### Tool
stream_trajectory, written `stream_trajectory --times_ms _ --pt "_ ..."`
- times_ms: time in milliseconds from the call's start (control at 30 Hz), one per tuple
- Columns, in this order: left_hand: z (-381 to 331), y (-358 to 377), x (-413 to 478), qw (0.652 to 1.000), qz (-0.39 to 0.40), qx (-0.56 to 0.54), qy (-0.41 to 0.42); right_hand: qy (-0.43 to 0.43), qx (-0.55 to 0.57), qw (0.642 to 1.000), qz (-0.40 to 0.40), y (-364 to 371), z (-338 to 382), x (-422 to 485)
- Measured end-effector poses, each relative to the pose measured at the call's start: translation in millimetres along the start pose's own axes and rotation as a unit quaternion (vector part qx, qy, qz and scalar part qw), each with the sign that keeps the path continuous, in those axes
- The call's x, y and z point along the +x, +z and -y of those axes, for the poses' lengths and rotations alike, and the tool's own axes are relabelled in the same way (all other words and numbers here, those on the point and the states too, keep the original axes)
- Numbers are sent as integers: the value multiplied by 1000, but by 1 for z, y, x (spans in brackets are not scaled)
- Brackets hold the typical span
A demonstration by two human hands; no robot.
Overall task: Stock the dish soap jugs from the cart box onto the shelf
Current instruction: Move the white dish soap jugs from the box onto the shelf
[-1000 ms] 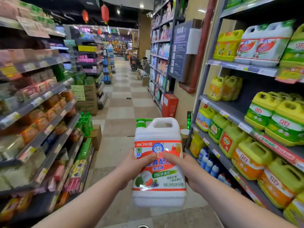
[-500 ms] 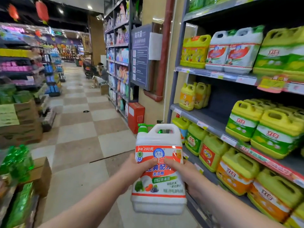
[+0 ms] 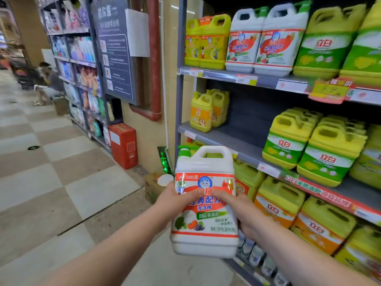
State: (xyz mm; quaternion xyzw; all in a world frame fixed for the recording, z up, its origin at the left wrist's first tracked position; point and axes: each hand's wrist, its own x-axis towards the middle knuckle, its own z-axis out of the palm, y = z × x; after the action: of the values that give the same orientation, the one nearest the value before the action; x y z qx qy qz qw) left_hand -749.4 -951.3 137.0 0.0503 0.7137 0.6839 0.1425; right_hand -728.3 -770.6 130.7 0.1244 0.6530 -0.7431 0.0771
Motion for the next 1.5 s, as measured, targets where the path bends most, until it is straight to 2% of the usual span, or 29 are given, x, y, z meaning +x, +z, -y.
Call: stream_trajectory --times_ms 233,433,533,700,833,1100,1333,1500 --pt "-9 -10 120 999 39 9 2 -15 24 1000 2 -15 22 110" --pt "-35 -4 237 997 68 -2 24 -10 15 1000 -6 -42 74 210" --pt "-45 3 291 997 66 -5 35 -32 0 999 -22 -61 100 252" --pt "-48 15 360 995 95 -25 23 -21 -11 999 -49 -82 114 304" --pt "-56 26 419 989 148 -16 23 -40 6 997 -70 -102 127 344" --pt "-79 54 549 971 233 -38 42 -87 7 982 -168 -139 159 425" --pt "-74 67 627 952 292 31 81 -96 -27 964 -247 -165 157 478" --pt "-74 74 663 950 287 52 111 -95 -24 957 -272 -174 151 500"
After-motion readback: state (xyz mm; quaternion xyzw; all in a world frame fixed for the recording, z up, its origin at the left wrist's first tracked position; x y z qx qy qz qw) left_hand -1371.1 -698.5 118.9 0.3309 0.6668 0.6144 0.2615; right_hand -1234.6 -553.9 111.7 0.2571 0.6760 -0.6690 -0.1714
